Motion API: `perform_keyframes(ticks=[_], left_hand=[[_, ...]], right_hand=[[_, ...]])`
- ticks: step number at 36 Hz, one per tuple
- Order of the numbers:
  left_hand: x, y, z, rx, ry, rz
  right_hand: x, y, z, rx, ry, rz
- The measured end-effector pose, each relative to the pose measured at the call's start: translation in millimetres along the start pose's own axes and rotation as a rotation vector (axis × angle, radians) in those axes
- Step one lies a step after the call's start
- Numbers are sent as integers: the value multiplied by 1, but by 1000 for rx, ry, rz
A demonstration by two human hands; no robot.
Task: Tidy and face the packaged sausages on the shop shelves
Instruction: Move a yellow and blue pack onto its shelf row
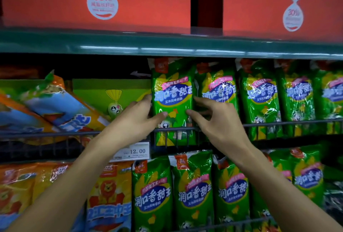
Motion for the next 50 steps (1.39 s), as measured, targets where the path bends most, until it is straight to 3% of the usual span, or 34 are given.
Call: perform_keyframes(ticks=[6, 10, 12, 15, 18, 26, 35, 40, 44, 50], left_hand=[[4, 0, 0, 5, -36, 32], [9, 14, 3, -167, -123, 10], [4, 25, 6, -283, -125, -69], [-9, 33, 3, -344, -202, -336], [-11, 32, -11, -263, -314, -438], [-12, 31, -15, -170, -358, -378], [-2, 46, -14, -294, -323, -405], [17, 81, 1, -318, -315, -396], [33, 110, 32, -423, -385, -409], [64, 136, 64, -435, -474, -427]], right_hand=[[-1, 3, 1, -56, 12, 34], [2, 14, 3, -182, 149, 224], [4, 19, -1, -207, 155, 314], [8, 27, -15, -161, 159, 443], [6, 31, -26, -116, 211, 426], [3, 29, -32, -120, 245, 322], [0, 33, -33, -66, 263, 311], [2, 36, -36, -147, 130, 314], [25, 41, -45, -175, -122, 335], [77, 47, -82, 25, -296, 372]])
Point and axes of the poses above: each hand's wrist, its own y-axis away from the middle knuckle, its own z-axis out of the back of the hand, x = y × z, the point moved 6 cm from there along -y, towards the middle knuckle, and after that the axes turned 2 degrees about -y, right-handed, at the moved point
